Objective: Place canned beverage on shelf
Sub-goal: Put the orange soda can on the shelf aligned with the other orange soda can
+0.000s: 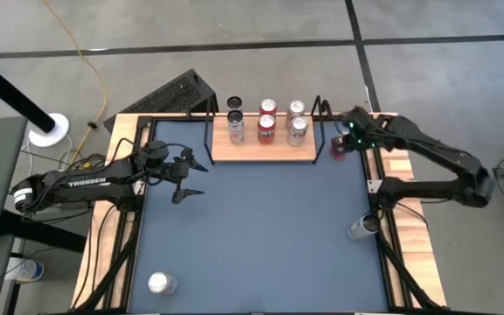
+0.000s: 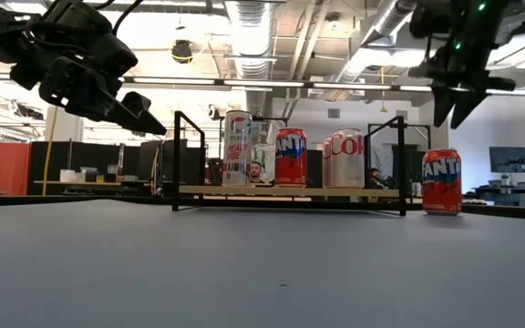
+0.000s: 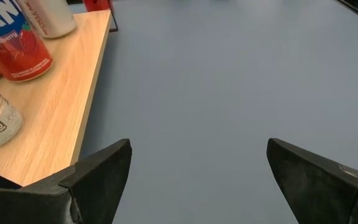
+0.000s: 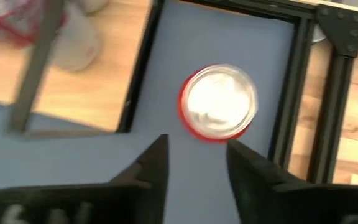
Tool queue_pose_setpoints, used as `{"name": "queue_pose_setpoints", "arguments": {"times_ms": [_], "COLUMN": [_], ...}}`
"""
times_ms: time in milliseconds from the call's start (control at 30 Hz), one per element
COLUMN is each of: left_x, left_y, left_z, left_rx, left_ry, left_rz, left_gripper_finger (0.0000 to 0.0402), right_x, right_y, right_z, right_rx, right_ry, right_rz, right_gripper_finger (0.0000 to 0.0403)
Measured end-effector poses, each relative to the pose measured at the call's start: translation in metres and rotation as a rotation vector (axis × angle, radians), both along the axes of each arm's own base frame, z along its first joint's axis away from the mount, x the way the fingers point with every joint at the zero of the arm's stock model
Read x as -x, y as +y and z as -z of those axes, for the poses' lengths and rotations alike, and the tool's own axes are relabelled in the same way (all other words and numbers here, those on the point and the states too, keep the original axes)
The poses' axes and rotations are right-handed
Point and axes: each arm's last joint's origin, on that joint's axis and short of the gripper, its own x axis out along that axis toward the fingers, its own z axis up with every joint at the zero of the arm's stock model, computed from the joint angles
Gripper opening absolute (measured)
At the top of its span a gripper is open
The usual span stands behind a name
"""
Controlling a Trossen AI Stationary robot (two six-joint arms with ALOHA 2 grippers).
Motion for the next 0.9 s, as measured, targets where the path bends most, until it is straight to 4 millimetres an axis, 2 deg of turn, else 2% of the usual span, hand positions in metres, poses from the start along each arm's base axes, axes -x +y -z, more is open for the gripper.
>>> {"name": "queue_pose_setpoints", "arguments": {"times_ms": [233, 400, 600, 900], "left_x": [0.000, 0.000, 0.000, 0.000], "left_y": [0.000, 0.000, 0.000, 0.000], "left_z": [0.000, 0.000, 0.000, 0.001], "left_rx": [0.002, 0.002, 0.001, 0.002], "left_ry": [0.004, 0.004, 0.004, 0.005], "left_rz": [-0.001, -0.001, -0.001, -0.001], "left_gripper_finger": [0.0364, 0.0364, 0.0364, 0.0364], "right_x": [0.000, 0.001, -0.001, -0.012], "right_y": [-0.033, -0.046, -0.056, -0.071], "right_z": [0.013, 0.021, 0.029, 0.048], "right_rx": [-0.069, -0.105, -0.137, -0.178], "right_ry": [0.017, 0.043, 0.068, 0.130], "right_rz": [0.017, 0.038, 0.060, 0.069], "right_gripper_finger": [0.0262, 0.0322, 0.0346, 0.0345]}}
